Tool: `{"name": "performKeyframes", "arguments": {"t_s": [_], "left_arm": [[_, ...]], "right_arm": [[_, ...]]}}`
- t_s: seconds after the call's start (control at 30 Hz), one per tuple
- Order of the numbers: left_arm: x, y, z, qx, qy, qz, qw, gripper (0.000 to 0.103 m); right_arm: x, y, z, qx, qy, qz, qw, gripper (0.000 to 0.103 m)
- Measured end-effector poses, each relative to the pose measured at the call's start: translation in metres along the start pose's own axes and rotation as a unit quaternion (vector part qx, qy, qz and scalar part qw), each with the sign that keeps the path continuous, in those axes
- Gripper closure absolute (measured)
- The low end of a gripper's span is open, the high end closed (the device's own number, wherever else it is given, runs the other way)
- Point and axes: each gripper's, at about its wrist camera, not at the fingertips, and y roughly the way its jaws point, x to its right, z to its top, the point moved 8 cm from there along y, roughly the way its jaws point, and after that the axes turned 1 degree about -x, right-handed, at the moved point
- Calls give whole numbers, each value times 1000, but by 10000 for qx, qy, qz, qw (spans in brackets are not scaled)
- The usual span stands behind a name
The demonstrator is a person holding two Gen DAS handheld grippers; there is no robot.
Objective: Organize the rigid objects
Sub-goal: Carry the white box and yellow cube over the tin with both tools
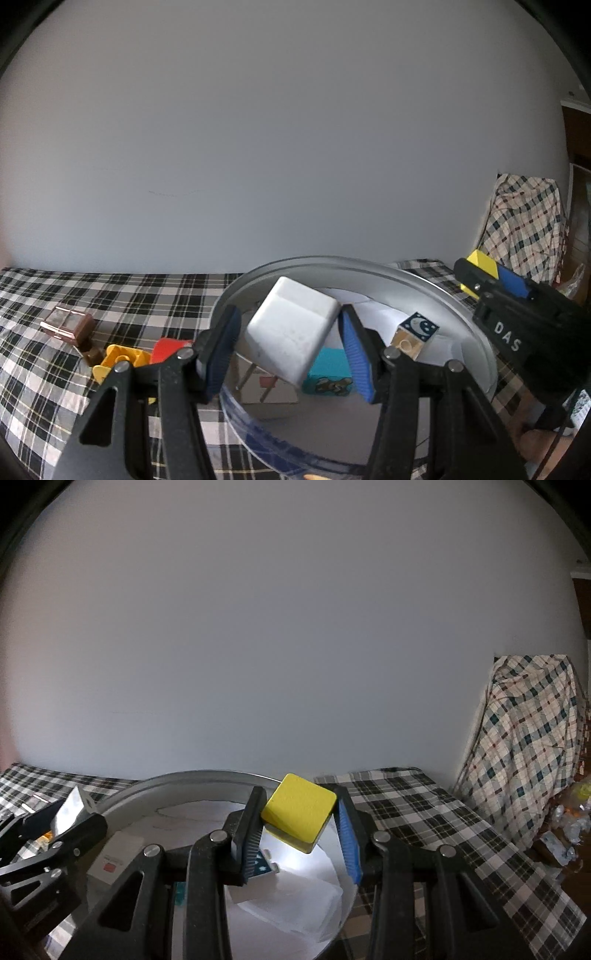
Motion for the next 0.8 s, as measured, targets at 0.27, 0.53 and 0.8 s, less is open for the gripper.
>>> {"name": "performKeyframes", "arguments": {"t_s": [0.27, 0.53, 0.8], "left_arm": [[13, 9, -2, -120, 129, -39, 9998, 49], [14, 18, -4, -288, 115, 60, 9995, 49], [27, 31, -9, -573, 226, 115, 9980, 49]], "right_arm": [[7, 18, -8, -258, -61, -69, 9996, 63], [3, 25, -16, -503, -91, 45, 9987, 63], [3, 34, -24, -774, -54, 104, 9969, 63]]}}
